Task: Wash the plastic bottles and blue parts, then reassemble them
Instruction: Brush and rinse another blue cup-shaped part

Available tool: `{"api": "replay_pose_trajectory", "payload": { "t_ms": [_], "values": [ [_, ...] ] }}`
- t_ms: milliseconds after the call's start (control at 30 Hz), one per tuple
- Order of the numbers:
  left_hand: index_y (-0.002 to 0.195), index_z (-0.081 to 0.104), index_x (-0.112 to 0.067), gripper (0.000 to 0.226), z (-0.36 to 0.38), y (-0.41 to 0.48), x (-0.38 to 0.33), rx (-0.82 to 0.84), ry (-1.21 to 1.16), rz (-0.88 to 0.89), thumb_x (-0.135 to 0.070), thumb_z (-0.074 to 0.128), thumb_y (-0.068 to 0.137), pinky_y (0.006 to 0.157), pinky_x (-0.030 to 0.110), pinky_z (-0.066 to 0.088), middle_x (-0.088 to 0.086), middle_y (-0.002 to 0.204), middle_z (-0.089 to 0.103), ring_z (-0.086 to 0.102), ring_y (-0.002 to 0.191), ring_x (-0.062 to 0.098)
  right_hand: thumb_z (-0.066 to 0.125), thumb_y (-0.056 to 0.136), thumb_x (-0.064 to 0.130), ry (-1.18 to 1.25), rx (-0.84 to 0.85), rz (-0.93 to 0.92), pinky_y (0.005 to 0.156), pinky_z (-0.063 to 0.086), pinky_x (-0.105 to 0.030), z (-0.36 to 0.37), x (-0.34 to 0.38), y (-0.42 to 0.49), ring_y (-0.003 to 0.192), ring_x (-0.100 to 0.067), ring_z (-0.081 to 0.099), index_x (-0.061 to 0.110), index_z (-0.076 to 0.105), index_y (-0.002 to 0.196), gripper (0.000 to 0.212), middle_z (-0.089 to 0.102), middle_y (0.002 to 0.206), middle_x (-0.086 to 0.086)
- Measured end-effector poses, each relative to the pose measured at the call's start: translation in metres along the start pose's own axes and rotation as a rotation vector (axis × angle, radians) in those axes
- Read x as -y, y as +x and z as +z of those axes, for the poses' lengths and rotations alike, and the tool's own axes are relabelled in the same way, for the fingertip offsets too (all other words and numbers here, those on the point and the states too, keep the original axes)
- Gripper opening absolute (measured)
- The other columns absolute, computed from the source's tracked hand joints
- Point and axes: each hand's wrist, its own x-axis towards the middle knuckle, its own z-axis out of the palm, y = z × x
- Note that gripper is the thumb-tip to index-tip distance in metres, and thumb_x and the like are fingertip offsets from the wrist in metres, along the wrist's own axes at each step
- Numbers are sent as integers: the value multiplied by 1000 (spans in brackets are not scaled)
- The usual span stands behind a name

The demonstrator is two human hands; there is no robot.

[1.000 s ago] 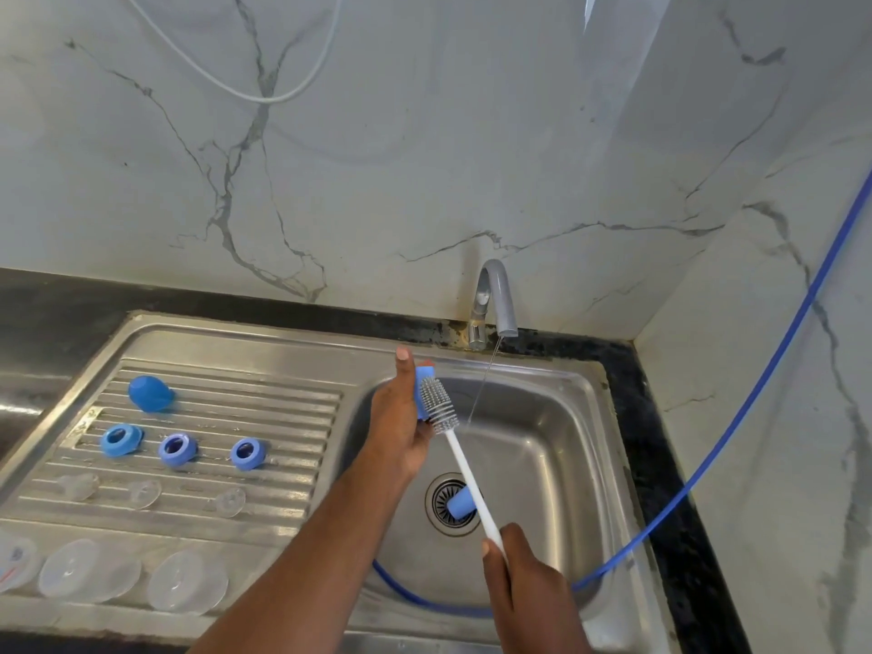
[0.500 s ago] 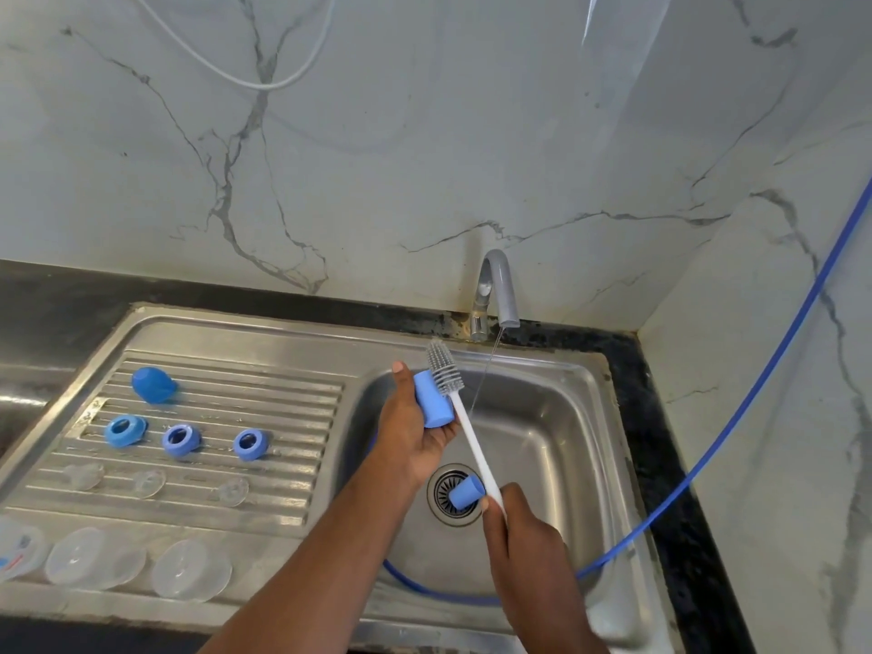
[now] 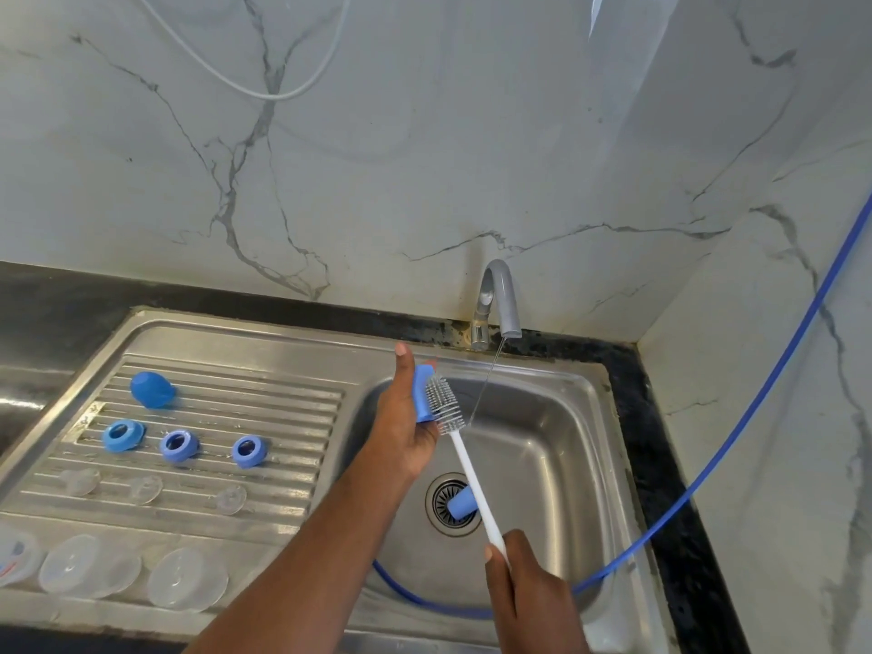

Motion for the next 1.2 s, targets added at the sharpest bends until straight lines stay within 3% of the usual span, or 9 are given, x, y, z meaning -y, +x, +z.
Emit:
{"api": "replay_pose_trajectory", "payload": {
  "t_ms": [133, 400, 533, 667, 733, 867, 967, 1067, 1200],
  "values": [
    [126, 60, -4, 72, 2, -3, 17, 1, -34, -3, -62, 59, 84, 65, 32, 59, 10, 91, 71, 70, 71, 17, 37, 103, 48, 70, -15, -9, 54, 38, -26, -2, -1, 19, 54, -16, 49, 34, 35, 94, 16, 48, 58, -1],
    [126, 61, -7, 77, -3, 5, 10, 35, -67, 15, -66, 60, 76, 74, 37, 60, 14, 101, 68, 68, 83, 20, 39, 102, 47, 54, 13, 15, 57, 41, -25, 4, -7, 4, 50, -15, 46, 39, 27, 89, 20, 44, 57, -3],
    [114, 57, -4, 68, -9, -3, 18, 118, 92, 2, -63, 61, 80, 64, 31, 52, 10, 80, 62, 59, 66, 16, 40, 103, 46, 117, -54, -18, 53, 38, -27, -2, -3, 24, 52, -14, 49, 38, 37, 82, 23, 48, 55, -1],
    [104, 61, -10, 55, -34, 5, -8, 79, 329, 135, -56, 67, 74, 53, 29, 48, 12, 86, 63, 59, 66, 19, 45, 101, 45, 146, -40, -48, 53, 40, -26, -16, -12, 21, 57, -15, 55, 47, 42, 97, 5, 58, 67, -6],
    [96, 66, -15, 41, -45, 7, -20, 113, 374, 122, -51, 68, 75, 56, 27, 45, 6, 86, 66, 57, 71, 17, 47, 100, 42, 151, -7, -75, 53, 41, -25, -23, -18, 19, 55, -13, 54, 48, 43, 104, 8, 59, 72, -4],
    [96, 68, -11, 40, -50, 7, -33, 148, 442, 190, -48, 63, 80, 49, 21, 42, 6, 84, 66, 53, 67, 15, 49, 99, 45, 42, -7, -145, 56, 42, -25, -29, -21, 15, 60, -11, 50, 46, 44, 110, 13, 54, 70, 12],
    [97, 66, -2, 49, -50, 11, -42, 182, 544, 319, -50, 53, 94, 45, 21, 40, 8, 75, 65, 53, 58, 14, 44, 99, 49, -76, -17, -200, 61, 46, -27, -32, -17, 15, 67, -12, 52, 46, 40, 118, 20, 50, 75, 10],
    [93, 59, -11, 35, -52, 21, -54, 153, 636, 348, -42, 72, 83, 49, 25, 43, 9, 78, 58, 52, 62, 20, 39, 101, 51, -175, -50, -260, 66, 50, -32, -38, -12, 21, 78, -15, 59, 47, 37, 126, 25, 53, 90, 9],
    [110, 59, -17, 55, -51, 25, -61, 186, 877, 235, -32, 92, 68, 70, 37, 53, 13, 90, 64, 64, 76, 22, 68, 89, 43, -510, -141, -350, 40, 41, -29, -51, 3, 37, 50, -17, 60, 40, 59, 116, 29, 55, 78, 8]
  ]
}}
